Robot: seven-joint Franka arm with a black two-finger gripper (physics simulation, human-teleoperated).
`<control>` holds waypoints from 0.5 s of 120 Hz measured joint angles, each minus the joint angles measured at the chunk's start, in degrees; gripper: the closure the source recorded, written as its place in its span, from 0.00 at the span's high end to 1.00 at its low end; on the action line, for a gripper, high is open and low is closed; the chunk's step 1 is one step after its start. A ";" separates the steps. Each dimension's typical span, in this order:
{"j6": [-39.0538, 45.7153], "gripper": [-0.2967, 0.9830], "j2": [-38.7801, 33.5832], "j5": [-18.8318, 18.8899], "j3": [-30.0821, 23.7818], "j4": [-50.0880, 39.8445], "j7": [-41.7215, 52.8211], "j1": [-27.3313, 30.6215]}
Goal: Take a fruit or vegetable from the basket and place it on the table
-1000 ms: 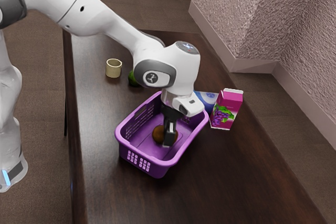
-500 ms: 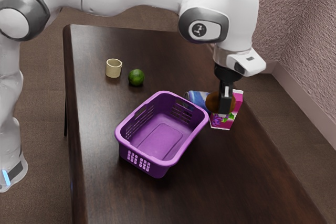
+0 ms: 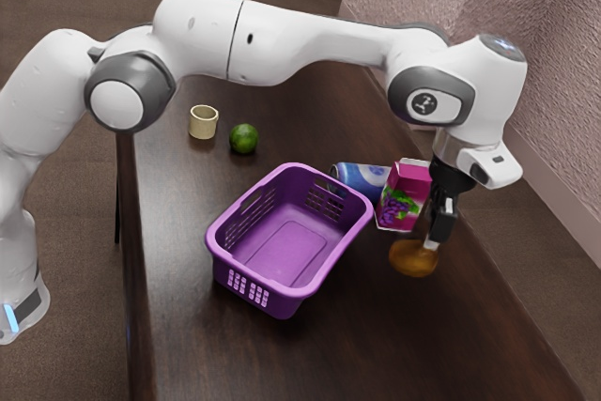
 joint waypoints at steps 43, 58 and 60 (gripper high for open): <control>0.34 0.76 -20.82 -4.79 11.94 -17.63 -0.01 1.41; 0.46 0.77 -26.08 -5.72 13.30 -22.62 -0.20 1.83; 0.47 0.77 -26.56 -5.78 13.34 -23.09 -0.22 1.86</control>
